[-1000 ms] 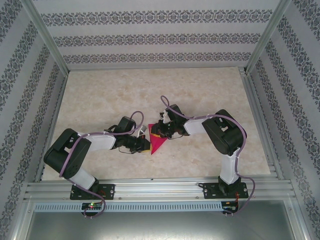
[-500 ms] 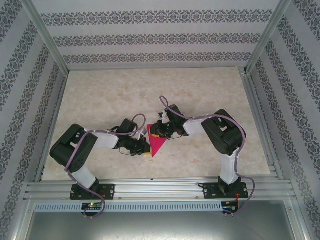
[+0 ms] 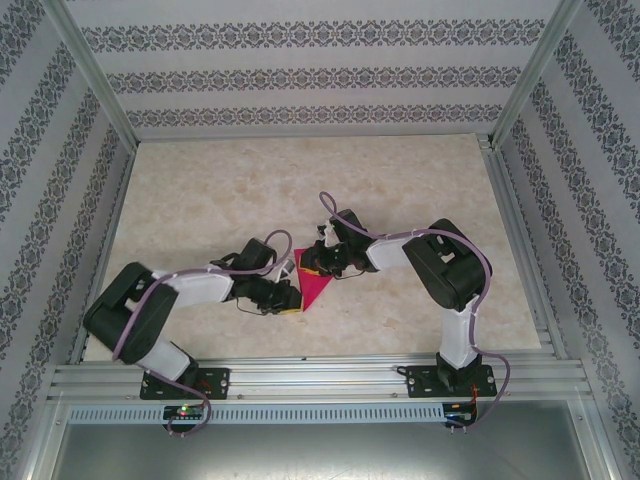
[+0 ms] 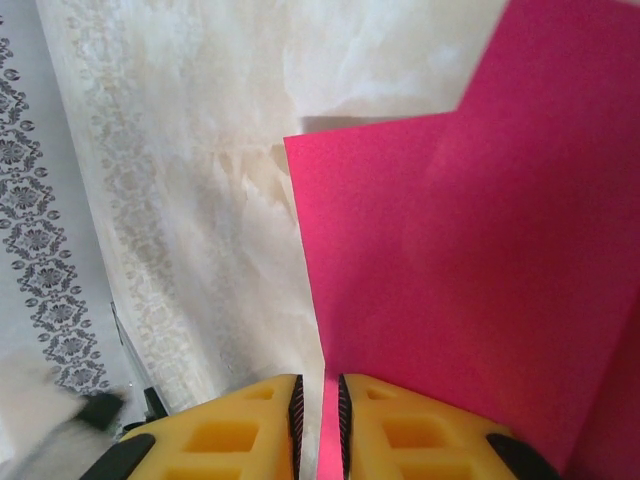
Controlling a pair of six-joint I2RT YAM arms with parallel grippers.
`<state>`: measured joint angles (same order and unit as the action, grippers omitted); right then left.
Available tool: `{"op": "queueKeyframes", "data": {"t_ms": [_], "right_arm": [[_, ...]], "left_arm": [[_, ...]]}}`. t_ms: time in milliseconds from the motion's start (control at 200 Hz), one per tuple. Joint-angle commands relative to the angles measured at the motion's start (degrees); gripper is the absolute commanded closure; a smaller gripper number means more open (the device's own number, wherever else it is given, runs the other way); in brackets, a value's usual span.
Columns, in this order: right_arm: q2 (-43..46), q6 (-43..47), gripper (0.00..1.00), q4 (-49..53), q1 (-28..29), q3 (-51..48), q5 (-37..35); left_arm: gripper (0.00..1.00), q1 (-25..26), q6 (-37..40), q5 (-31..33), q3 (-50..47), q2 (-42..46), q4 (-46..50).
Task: Fold a paper plane with a square sheet of paper (pick it up from the middle)
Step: Fourth fold the wing at the center of the table.
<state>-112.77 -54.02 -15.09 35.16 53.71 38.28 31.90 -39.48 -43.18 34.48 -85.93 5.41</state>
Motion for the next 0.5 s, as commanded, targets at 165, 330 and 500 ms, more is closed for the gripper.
{"op": "queueKeyframes", "data": {"t_ms": [165, 330, 500], "right_arm": [[-4.32, 0.93, 0.80, 7.89, 1.33, -4.05, -8.18], [-4.50, 1.03, 0.80, 7.99, 1.41, -3.73, -7.97], [-4.74, 1.11, 0.80, 8.06, 1.41, -3.55, -7.49]], "left_arm": [[0.83, -0.34, -7.27, 8.33, -0.11, 11.16, -1.03], [0.82, -0.35, -10.41, 6.02, 0.55, 6.12, -9.67], [0.81, -0.09, -12.15, 3.53, 1.49, 0.51, -15.56]]}}
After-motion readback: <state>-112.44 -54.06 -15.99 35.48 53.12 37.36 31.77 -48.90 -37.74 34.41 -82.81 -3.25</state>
